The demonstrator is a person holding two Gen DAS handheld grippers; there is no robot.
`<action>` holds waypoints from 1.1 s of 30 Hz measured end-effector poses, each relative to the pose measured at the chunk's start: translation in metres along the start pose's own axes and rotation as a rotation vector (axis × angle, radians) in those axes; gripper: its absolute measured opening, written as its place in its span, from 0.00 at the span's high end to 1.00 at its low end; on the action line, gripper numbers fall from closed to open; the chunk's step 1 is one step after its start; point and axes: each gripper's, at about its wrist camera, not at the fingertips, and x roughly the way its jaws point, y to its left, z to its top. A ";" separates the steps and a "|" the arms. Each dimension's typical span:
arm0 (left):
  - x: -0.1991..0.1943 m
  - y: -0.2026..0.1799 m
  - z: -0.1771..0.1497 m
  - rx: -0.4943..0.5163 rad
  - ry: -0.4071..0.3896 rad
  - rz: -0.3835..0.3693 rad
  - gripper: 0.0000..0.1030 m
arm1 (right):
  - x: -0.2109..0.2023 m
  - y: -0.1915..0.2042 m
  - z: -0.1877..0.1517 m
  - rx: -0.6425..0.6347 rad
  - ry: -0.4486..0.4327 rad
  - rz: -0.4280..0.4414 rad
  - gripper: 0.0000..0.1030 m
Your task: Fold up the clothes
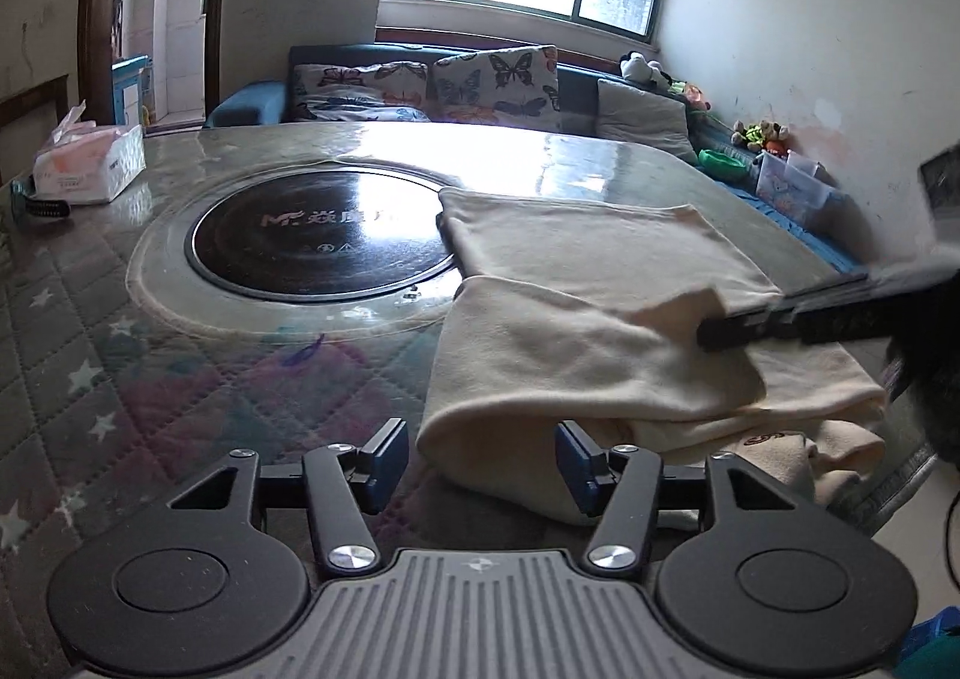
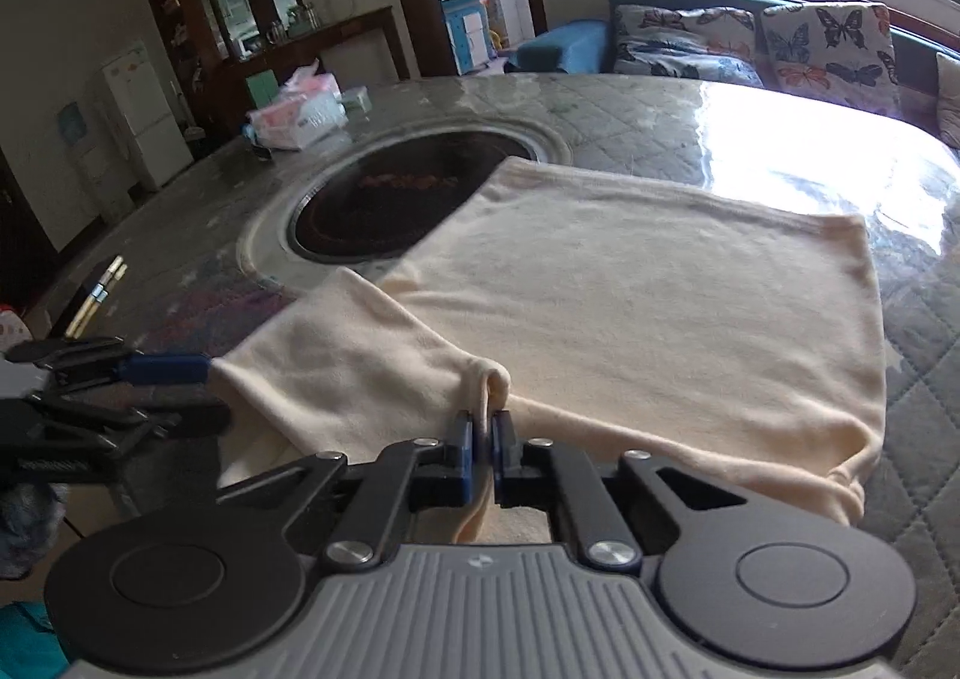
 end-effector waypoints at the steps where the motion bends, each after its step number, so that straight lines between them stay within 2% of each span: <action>1: 0.003 -0.001 0.000 0.005 0.000 0.002 0.43 | -0.005 0.002 0.003 -0.012 -0.016 -0.006 0.95; 6: 0.011 -0.009 -0.002 0.031 0.010 0.011 0.43 | -0.035 0.015 0.023 -0.086 -0.112 -0.040 0.95; 13: 0.013 -0.026 -0.007 0.129 -0.002 0.070 0.43 | -0.082 0.033 0.055 -0.186 -0.248 -0.081 0.95; 18: 0.010 -0.028 -0.008 0.149 -0.009 0.075 0.48 | -0.105 0.041 0.062 -0.239 -0.301 -0.117 0.95; 20: 0.008 -0.027 -0.009 0.153 -0.010 0.072 0.56 | -0.107 0.039 0.059 -0.234 -0.295 -0.144 0.95; 23: 0.007 -0.027 -0.010 0.160 -0.003 0.068 0.57 | -0.098 0.027 0.045 -0.185 -0.238 -0.196 0.95; 29: 0.005 -0.023 -0.010 0.163 0.013 0.053 0.58 | -0.064 -0.011 0.004 -0.037 -0.088 -0.258 0.95; 31: 0.003 -0.020 -0.009 0.163 0.025 0.042 0.56 | -0.053 -0.023 -0.007 0.002 -0.031 -0.257 0.94; 33: -0.002 -0.016 -0.009 0.168 0.033 0.029 0.55 | -0.048 -0.028 -0.014 0.010 -0.012 -0.255 0.94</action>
